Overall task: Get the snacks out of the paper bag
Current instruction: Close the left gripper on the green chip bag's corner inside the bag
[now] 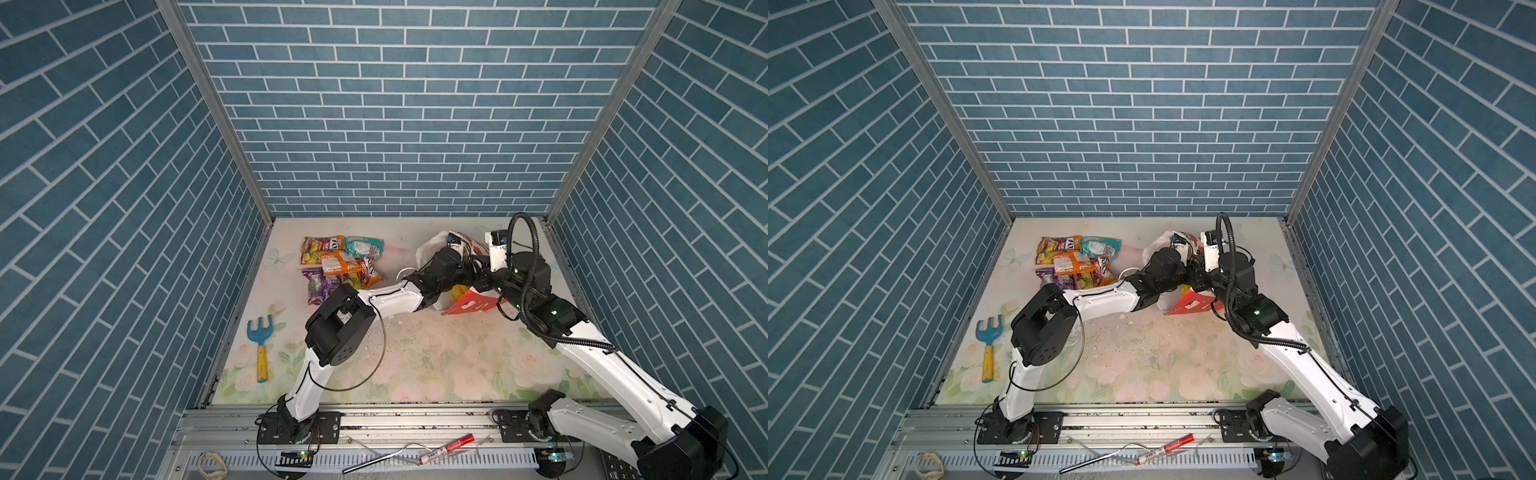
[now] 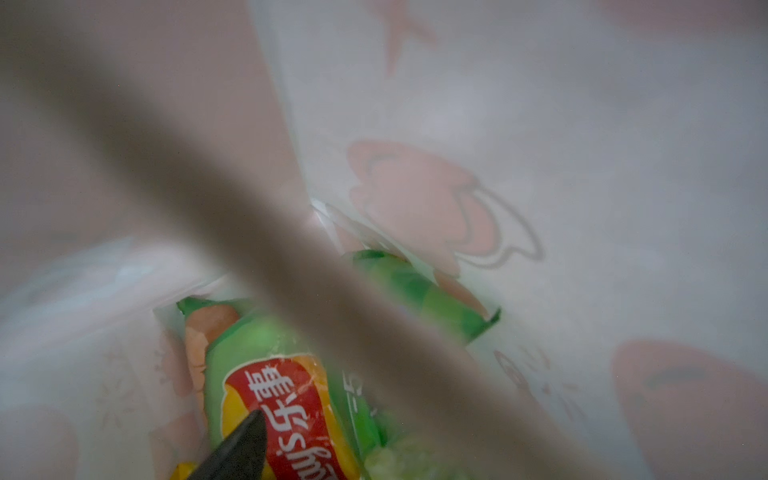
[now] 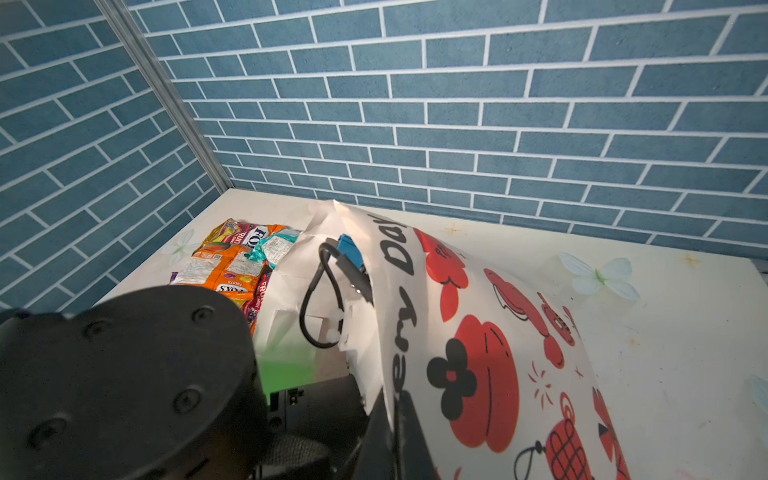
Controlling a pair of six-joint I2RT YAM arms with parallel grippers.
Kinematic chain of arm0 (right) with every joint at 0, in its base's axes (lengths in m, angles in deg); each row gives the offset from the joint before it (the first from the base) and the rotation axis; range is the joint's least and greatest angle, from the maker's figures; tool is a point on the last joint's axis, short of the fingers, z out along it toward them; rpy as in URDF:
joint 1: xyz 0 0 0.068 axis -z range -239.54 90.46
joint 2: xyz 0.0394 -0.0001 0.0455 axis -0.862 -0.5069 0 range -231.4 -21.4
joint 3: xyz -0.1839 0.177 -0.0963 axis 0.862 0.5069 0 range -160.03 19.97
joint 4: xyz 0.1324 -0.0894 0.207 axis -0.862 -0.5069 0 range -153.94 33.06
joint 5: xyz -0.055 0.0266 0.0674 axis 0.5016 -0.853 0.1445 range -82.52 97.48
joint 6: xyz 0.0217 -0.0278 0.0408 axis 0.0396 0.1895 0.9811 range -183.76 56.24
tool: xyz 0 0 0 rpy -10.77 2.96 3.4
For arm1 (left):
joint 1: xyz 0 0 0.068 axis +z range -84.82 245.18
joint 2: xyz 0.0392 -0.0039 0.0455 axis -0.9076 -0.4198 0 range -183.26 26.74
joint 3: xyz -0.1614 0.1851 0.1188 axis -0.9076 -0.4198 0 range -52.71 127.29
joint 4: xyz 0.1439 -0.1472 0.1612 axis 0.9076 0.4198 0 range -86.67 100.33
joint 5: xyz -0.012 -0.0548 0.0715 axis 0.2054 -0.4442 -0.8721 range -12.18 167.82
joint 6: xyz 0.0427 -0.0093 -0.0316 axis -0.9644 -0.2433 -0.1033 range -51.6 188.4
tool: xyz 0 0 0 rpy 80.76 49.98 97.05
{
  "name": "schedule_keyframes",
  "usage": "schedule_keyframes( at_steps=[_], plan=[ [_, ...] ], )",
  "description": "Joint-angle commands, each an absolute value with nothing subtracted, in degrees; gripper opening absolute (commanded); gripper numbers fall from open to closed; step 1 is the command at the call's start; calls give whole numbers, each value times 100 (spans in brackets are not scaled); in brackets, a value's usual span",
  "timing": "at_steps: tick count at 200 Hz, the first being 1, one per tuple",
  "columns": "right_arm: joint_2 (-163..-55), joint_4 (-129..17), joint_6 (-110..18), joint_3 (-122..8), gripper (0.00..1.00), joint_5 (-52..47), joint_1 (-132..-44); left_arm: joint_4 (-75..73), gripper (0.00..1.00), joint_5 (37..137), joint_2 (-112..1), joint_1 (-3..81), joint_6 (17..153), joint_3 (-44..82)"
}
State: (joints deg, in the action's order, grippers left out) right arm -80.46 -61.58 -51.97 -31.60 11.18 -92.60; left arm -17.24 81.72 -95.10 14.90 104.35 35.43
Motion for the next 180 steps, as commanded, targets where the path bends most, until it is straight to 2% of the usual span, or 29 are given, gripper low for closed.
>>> schedule_keyframes(
  at_steps=[1,21,40,52,82,180],
  plan=[
    [-7888,-6283,-5128,-3053,0,686,-9385,-994,69,7510,-9904,1746,10528,3698],
    [-7817,-6284,-5130,-3006,0,730,-9382,-935,55,7485,-10015,1746,10467,3846],
    [-7753,-6299,-5129,-2957,0,786,-9382,-884,35,7492,-10052,1754,10392,3915],
    [-7706,-6324,-5135,-2934,0,817,-9382,-828,19,7487,-10057,1767,10357,3950],
    [-7580,-6394,-5142,-2898,0,923,-9383,-761,0,7515,-9970,1837,10330,3922],
    [-7547,-6618,-5152,-2846,0,1230,-9382,-1414,0,7780,-8635,1930,10237,2804]
  ],
)
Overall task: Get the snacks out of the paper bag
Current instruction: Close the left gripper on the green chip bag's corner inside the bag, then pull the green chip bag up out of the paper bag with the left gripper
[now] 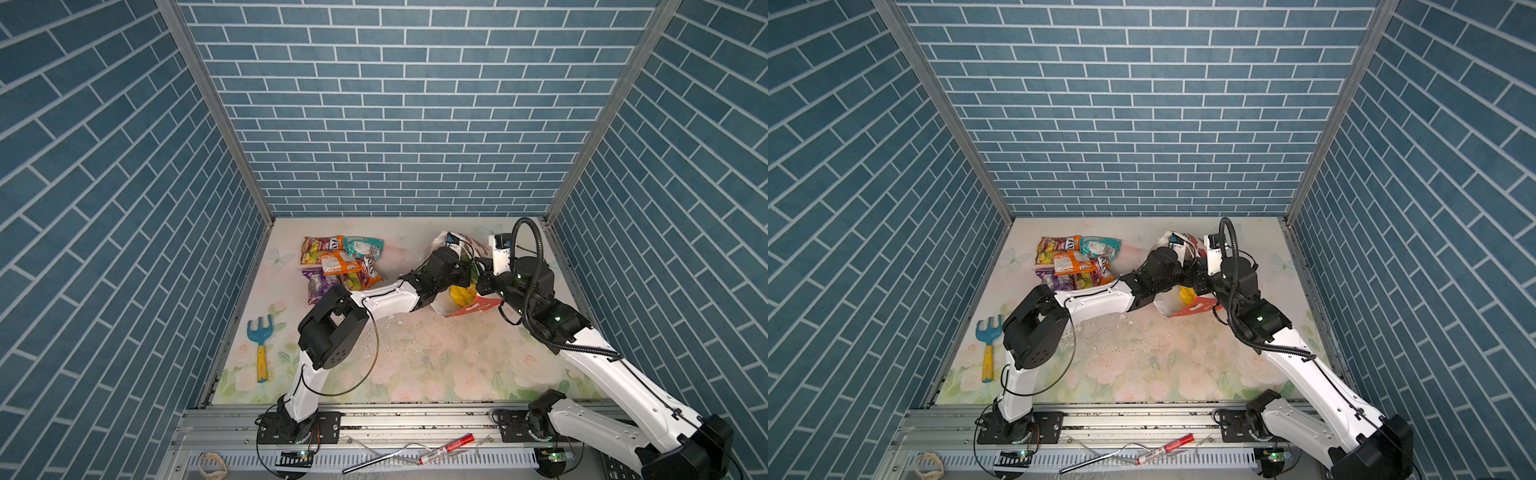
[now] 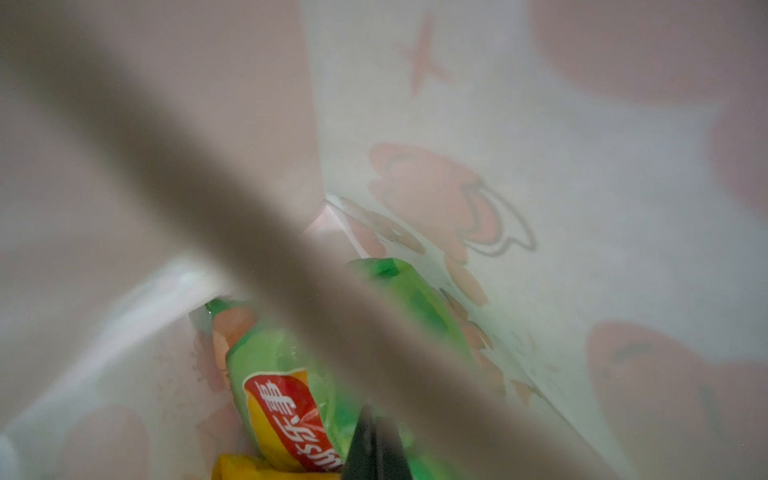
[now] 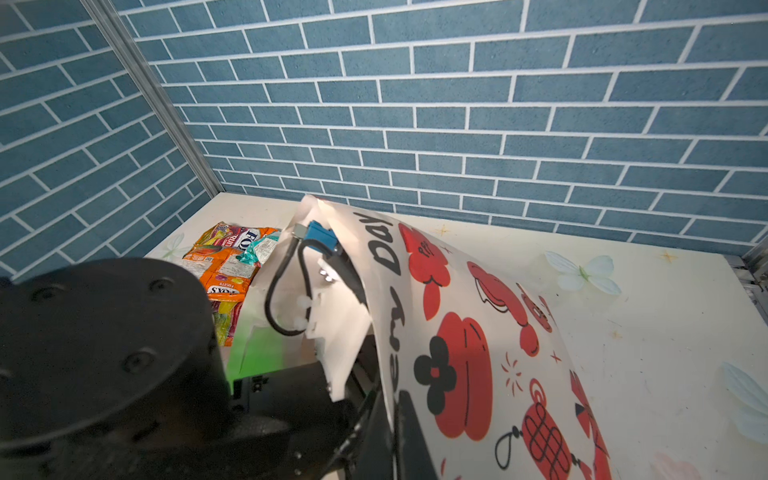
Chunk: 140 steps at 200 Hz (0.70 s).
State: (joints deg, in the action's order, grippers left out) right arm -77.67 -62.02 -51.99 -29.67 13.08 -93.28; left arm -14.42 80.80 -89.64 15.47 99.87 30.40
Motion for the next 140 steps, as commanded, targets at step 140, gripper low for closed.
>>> schedule_keyframes(
  at_steps=[140],
  plan=[
    [-7612,-6747,-5006,-2898,0,1607,-9382,-1968,0,8410,-7729,2166,10591,2015]
  ],
)
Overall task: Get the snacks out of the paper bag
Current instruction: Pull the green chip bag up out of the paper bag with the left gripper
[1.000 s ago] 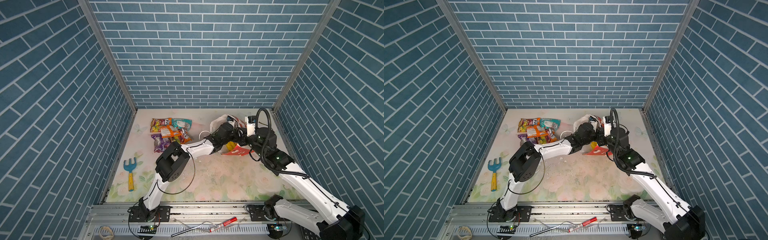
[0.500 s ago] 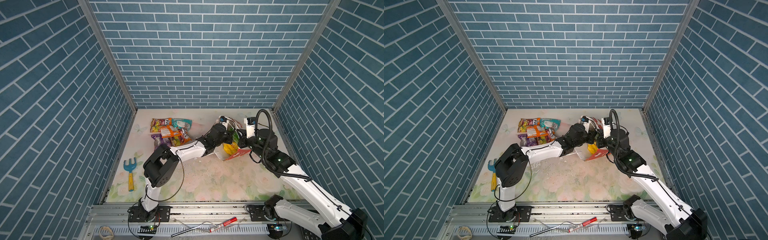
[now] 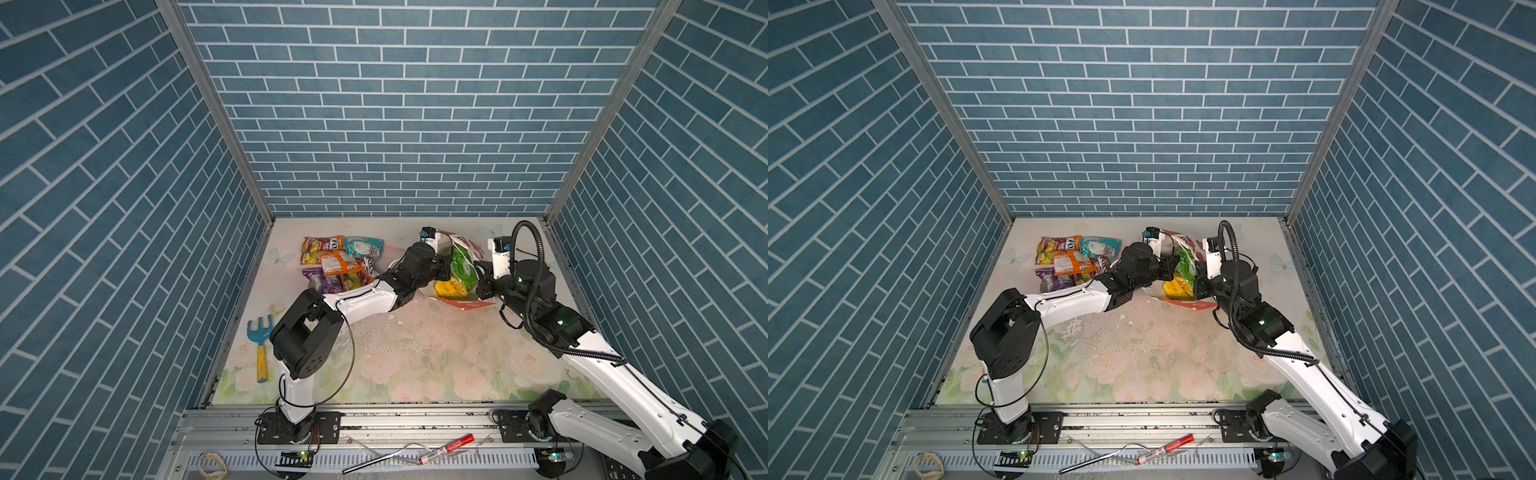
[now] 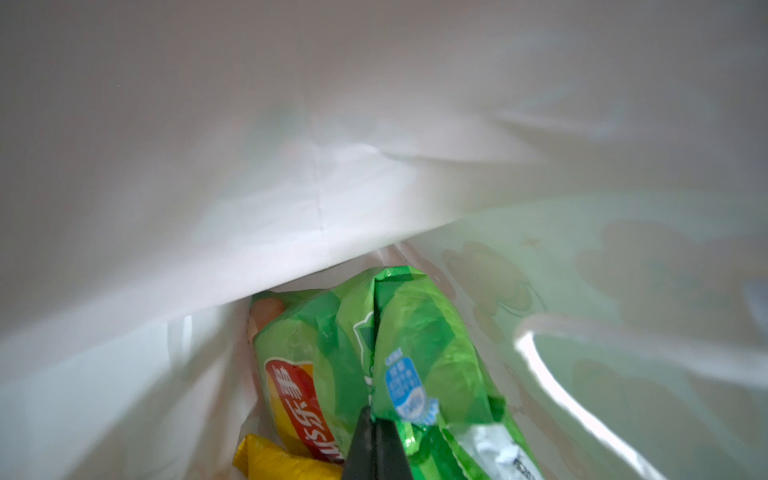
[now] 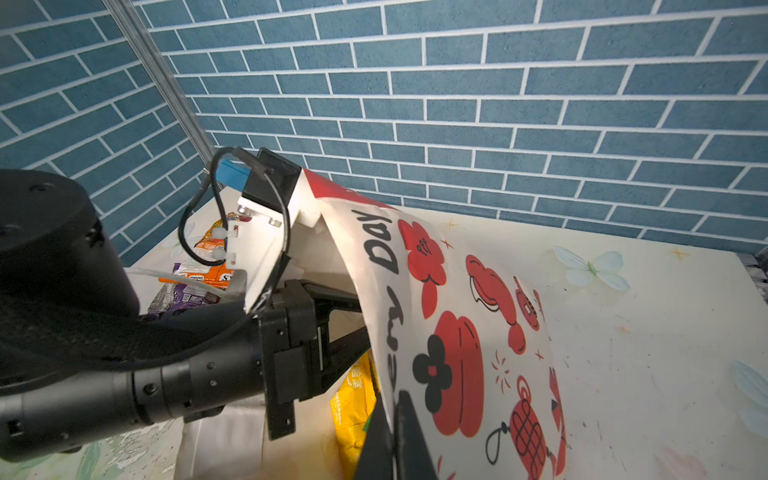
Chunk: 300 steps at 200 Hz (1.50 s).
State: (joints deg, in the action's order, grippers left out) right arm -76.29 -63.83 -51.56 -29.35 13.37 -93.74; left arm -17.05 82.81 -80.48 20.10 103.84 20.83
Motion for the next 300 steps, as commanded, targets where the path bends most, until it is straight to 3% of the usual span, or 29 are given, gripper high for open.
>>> schedule_keyframes(
  at_steps=[1,184,300],
  plan=[
    [-7618,-6748,-5001,-2898,0,1608,-9382,-1978,0,8421,-7726,2171,10601,2015],
    [-7895,-6888,-4843,-3113,0,2005,-9385,-2244,0,9124,-6436,2427,10927,1409],
    [-7982,-6854,-4683,-3070,0,2093,-9386,-2277,0,9416,-6563,2633,11120,1606]
  ],
)
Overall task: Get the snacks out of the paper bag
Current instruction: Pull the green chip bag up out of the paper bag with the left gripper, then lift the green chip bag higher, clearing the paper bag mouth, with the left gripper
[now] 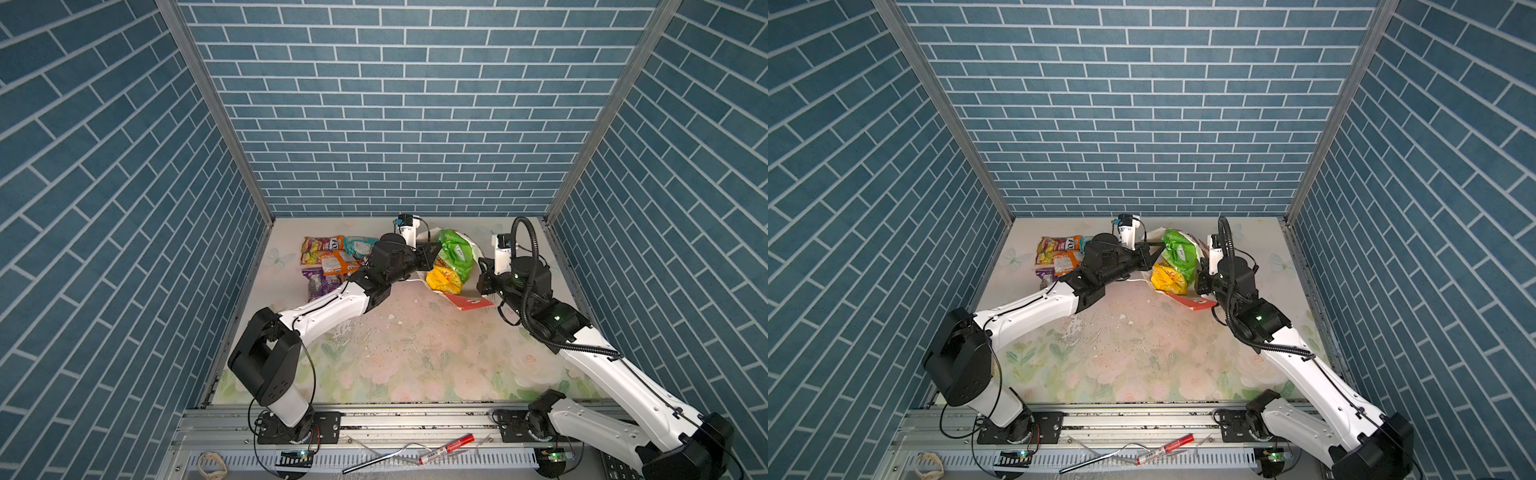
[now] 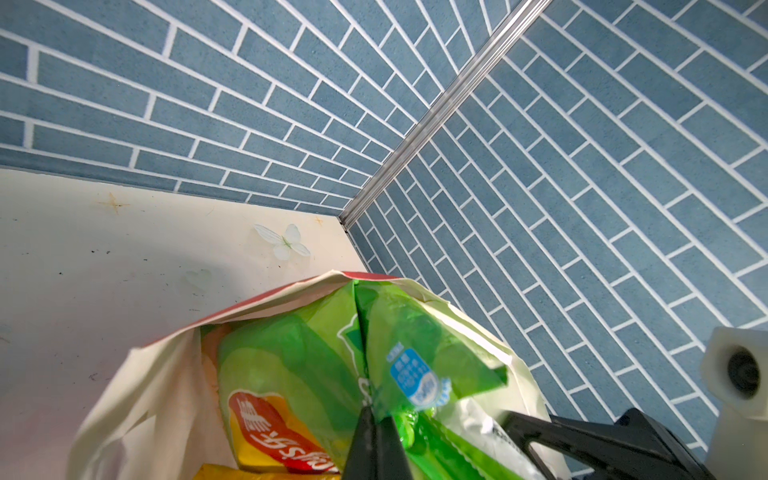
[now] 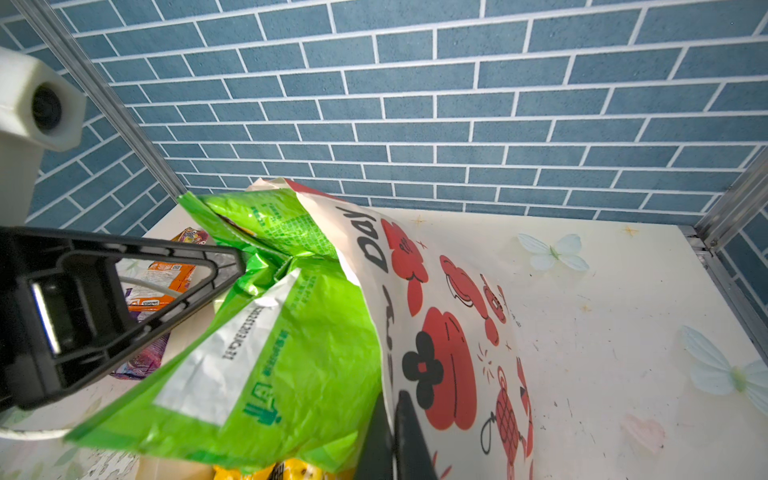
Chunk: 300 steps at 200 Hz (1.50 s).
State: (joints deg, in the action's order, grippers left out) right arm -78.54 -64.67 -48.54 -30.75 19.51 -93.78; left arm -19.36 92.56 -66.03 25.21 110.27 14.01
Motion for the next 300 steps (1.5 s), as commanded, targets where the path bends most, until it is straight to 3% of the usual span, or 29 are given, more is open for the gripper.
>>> schedule_keyframes(
  at_steps=[1,300],
  plan=[
    [-7979,-6854,-4681,-3067,0,2093,-9384,-2277,0,9416,-6568,2633,11116,1613],
    [-7966,-6867,-4706,-3105,0,2101,-9386,-1390,0,9857,-6699,2633,10698,2690]
  ],
)
